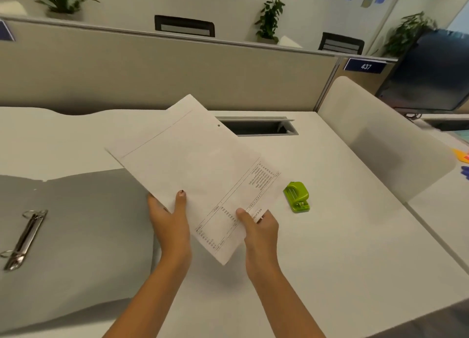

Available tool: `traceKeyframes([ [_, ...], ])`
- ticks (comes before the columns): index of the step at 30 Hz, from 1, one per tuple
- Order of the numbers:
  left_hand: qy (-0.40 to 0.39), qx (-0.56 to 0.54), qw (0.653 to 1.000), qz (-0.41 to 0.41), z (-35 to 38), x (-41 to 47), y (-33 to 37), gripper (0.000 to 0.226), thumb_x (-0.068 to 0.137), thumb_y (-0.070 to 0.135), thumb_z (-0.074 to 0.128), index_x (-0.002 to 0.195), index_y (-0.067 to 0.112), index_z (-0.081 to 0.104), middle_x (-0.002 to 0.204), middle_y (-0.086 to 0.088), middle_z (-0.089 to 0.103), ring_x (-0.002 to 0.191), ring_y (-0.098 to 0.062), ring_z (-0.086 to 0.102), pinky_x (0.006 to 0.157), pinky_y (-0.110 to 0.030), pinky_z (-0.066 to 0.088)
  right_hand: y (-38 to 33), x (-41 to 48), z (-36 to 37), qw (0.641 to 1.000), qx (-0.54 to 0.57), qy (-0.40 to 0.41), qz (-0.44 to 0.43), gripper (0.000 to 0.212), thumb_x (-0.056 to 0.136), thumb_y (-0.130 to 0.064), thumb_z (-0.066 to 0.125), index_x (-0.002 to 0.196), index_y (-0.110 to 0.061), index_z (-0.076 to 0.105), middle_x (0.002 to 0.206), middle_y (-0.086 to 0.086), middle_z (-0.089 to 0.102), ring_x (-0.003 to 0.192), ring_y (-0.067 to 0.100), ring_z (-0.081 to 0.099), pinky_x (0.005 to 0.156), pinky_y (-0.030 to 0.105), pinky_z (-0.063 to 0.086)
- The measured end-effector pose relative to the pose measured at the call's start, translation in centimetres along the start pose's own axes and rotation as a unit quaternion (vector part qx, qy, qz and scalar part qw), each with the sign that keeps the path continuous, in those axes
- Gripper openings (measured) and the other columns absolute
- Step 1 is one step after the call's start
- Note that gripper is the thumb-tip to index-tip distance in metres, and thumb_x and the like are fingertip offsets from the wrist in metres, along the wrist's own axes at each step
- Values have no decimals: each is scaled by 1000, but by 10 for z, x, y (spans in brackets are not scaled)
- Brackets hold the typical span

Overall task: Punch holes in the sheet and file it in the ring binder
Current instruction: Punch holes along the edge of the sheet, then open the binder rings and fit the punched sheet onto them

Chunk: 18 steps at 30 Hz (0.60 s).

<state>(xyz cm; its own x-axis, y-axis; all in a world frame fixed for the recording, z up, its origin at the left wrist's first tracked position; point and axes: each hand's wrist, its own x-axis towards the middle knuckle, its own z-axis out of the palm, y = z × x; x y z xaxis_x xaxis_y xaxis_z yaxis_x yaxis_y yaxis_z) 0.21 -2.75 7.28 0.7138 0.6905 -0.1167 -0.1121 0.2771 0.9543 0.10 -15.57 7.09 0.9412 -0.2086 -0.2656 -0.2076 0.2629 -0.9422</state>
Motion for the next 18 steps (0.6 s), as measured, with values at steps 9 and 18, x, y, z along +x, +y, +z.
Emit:
traceKeyframes([
  [9,71,-31,997,-23,-43,7,24,62,89,9,64,137,14,24,135,1,50,106,-11,61,73,-25,53,-27,11,3,984,-163,-16,-75,20,89,-12,65,105,-24,61,102,-5,68,91,15,66,70,26,53],
  [18,20,393,882,261,-83,32,73,54,88,12,64,137,18,42,161,-2,9,148,-23,1,119,-47,13,-48,25,10,926,-323,-186,-61,29,85,-7,64,112,-17,66,110,1,71,94,22,68,86,44,56],
])
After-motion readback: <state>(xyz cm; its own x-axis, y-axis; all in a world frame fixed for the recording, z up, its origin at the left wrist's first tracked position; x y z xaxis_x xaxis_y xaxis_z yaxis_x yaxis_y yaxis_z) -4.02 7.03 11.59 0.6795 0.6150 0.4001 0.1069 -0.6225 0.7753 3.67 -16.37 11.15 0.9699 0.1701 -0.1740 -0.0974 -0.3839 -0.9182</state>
